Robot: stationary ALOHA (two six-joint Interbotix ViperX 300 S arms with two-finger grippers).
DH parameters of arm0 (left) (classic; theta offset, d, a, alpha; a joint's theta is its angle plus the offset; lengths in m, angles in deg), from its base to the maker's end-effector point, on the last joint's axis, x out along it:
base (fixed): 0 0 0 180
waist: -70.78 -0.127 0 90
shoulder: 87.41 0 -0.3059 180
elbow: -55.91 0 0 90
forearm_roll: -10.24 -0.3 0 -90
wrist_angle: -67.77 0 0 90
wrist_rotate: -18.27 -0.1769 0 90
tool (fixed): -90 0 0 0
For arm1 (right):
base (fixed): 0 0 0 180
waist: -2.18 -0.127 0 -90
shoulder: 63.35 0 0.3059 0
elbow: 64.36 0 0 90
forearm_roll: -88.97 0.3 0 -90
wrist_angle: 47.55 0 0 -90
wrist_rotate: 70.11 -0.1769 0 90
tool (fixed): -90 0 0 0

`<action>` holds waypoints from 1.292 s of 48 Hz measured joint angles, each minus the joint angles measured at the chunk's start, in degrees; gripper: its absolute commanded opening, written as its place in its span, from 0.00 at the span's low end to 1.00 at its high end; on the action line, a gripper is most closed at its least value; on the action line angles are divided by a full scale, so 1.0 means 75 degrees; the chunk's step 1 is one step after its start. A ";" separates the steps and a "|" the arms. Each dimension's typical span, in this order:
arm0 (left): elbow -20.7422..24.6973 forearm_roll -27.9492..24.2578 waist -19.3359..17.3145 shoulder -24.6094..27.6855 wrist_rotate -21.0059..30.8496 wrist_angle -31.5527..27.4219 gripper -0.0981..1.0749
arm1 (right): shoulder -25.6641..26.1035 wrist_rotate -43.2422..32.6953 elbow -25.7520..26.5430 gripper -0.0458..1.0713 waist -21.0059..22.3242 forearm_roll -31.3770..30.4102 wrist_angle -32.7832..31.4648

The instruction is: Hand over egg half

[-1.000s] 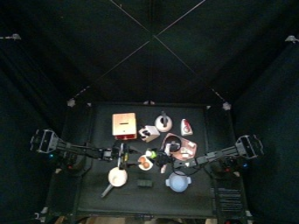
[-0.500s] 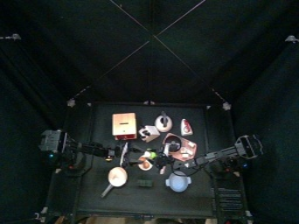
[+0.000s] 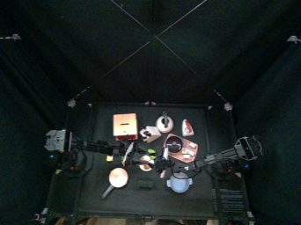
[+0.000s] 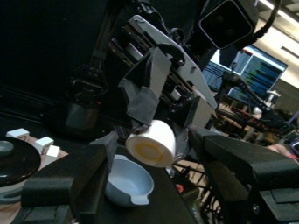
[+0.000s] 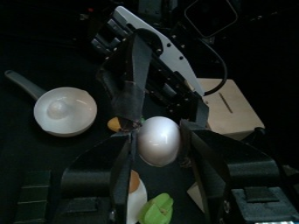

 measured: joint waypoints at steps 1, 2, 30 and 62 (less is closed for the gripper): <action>0.0012 0.0000 -0.0012 0.0000 0.0059 0.0000 0.92 | 0.0000 0.0000 0.0000 0.65 -0.0012 0.0000 0.0012; 0.0023 0.0000 -0.0012 0.0012 0.0129 0.0000 0.92 | 0.0000 0.0000 0.0000 0.65 0.0000 -0.0012 0.0012; 0.0070 -0.0129 -0.0094 0.0082 0.1160 0.0000 0.86 | 0.0000 0.0000 0.0012 0.65 0.0035 -0.0035 0.0012; 0.0047 -0.0141 -0.0129 0.0082 0.1160 0.0000 0.68 | -0.0176 0.0000 0.0023 0.73 0.0035 -0.0035 0.0000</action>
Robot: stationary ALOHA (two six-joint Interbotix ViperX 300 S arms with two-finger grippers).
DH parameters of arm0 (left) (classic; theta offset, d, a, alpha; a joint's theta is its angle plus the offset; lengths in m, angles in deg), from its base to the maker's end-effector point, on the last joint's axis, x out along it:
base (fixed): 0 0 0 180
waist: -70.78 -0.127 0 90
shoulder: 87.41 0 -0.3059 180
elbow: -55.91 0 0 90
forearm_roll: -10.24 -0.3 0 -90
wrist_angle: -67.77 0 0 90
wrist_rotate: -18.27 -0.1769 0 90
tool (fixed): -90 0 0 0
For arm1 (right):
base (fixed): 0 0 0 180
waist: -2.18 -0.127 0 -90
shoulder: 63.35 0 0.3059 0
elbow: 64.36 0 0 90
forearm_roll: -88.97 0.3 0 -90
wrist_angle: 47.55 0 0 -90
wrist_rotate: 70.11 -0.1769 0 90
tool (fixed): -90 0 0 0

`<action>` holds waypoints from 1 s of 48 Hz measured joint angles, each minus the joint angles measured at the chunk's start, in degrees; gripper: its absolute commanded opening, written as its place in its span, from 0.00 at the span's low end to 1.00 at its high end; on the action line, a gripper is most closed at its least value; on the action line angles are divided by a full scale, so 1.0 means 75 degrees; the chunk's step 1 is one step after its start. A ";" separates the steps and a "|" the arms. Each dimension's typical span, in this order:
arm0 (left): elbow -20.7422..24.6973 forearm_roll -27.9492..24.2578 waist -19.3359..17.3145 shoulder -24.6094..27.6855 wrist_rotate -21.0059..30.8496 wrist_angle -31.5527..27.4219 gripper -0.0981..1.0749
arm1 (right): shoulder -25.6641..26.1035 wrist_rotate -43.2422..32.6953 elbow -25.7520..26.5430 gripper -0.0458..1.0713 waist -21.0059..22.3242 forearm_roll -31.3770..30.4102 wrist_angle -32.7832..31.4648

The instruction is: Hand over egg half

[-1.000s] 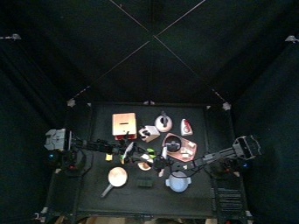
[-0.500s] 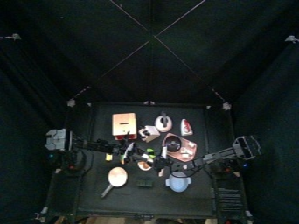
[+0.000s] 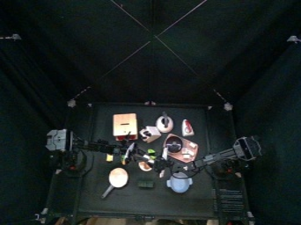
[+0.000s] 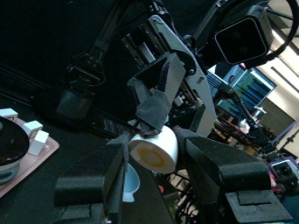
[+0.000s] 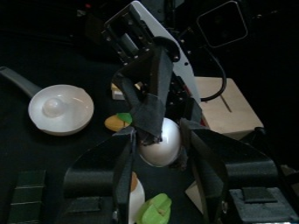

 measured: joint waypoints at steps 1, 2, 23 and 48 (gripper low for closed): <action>0.0000 0.0000 0.0000 0.0000 0.0000 0.0000 0.68 | -0.0012 0.0000 0.0000 0.74 0.0000 0.0023 0.0000; 0.0000 0.0012 0.0000 0.0000 0.0000 0.0000 0.68 | -0.0023 0.0000 0.0000 0.75 0.0000 0.0047 -0.0012; 0.0012 0.0035 0.0000 0.0000 0.0000 0.0000 0.68 | -0.0129 0.0012 0.0059 0.92 -0.0035 0.0398 -0.0012; 0.0035 0.0035 -0.0012 0.0000 -0.0047 0.0000 0.67 | -0.0129 0.0012 0.0059 0.92 -0.0246 0.0398 -0.0434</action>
